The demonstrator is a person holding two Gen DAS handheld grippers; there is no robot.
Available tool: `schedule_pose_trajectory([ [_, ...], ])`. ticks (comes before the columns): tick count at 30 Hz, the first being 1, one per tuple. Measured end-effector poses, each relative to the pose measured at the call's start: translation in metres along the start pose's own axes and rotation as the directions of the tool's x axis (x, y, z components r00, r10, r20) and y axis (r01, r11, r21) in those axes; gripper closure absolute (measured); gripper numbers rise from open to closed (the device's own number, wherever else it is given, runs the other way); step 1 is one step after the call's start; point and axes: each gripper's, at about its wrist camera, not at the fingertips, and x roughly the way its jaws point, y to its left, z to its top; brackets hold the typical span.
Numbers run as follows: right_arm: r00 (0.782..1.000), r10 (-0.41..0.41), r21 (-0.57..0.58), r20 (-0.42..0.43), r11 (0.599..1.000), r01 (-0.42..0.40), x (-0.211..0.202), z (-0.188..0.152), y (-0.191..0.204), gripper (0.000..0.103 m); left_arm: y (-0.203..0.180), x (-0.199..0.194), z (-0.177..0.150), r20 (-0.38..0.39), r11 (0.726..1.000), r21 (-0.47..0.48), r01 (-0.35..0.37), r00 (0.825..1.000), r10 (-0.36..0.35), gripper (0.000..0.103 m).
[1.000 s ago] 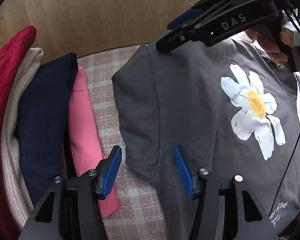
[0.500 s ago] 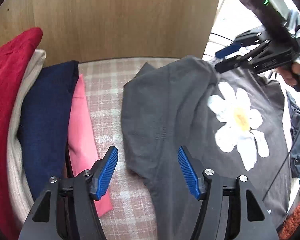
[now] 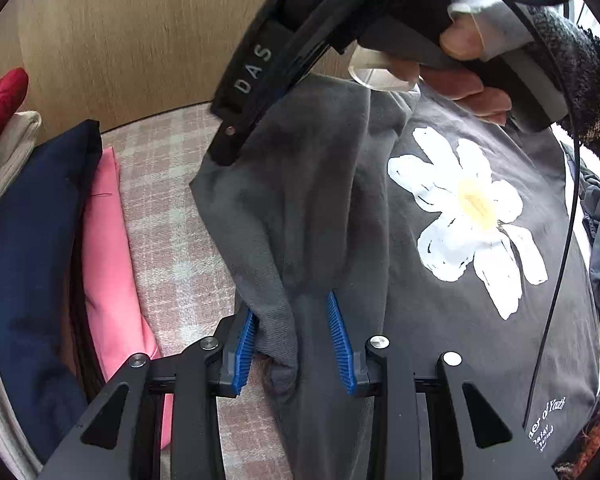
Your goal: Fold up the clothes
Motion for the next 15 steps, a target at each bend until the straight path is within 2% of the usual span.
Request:
schedule_pose_trajectory([
  [1, 1.0, 0.011, -0.012, 0.029, 1.0, -0.01, -0.008, -0.004, 0.003, 0.097, 0.001, -0.003, -0.001, 0.003, 1.0, -0.011, 0.006, 1.0, -0.006, 0.071],
  [3, 0.989, 0.035, -0.054, 0.145, 0.998, -0.028, -0.046, -0.024, 0.007, 0.097, 0.008, -0.018, -0.008, 0.027, 0.998, -0.056, 0.027, 0.999, -0.025, 0.067],
  [7, 0.931, 0.093, -0.141, 0.353, 0.989, -0.046, -0.12, -0.072, 0.01, 0.097, 0.021, -0.052, -0.02, 0.07, 0.996, -0.087, 0.01, 0.998, -0.004, 0.062],
  [8, 0.917, 0.104, -0.16, 0.384, 0.986, -0.045, -0.136, -0.092, 0.003, 0.097, 0.02, -0.058, -0.021, 0.077, 0.997, -0.078, 0.007, 0.997, -0.001, 0.061],
  [9, 0.913, 0.114, -0.17, 0.391, 0.984, -0.05, -0.147, -0.111, -0.008, 0.097, 0.019, -0.065, -0.021, 0.085, 0.998, -0.068, 0.006, 0.996, 0.0, 0.059],
  [10, 0.925, 0.116, -0.163, 0.361, 0.985, -0.06, -0.149, -0.129, -0.024, 0.097, 0.017, -0.068, -0.02, 0.086, 0.998, -0.056, 0.011, 0.996, -0.006, 0.057],
  [12, 0.974, 0.018, -0.057, 0.224, 0.998, -0.005, -0.14, -0.164, -0.055, 0.096, 0.011, -0.067, -0.018, 0.073, 0.999, -0.027, 0.03, 0.997, -0.028, 0.055],
  [14, 0.992, -0.079, 0.091, 0.095, 0.993, 0.071, -0.128, -0.189, -0.086, 0.087, 0.001, -0.061, -0.013, 0.046, 0.998, 0.015, 0.057, 0.997, -0.057, 0.055],
  [15, 0.994, -0.091, 0.151, 0.068, 0.985, 0.08, -0.126, -0.198, -0.098, 0.085, -0.005, -0.057, -0.01, 0.033, 0.997, 0.036, 0.072, 0.997, -0.073, 0.055],
])
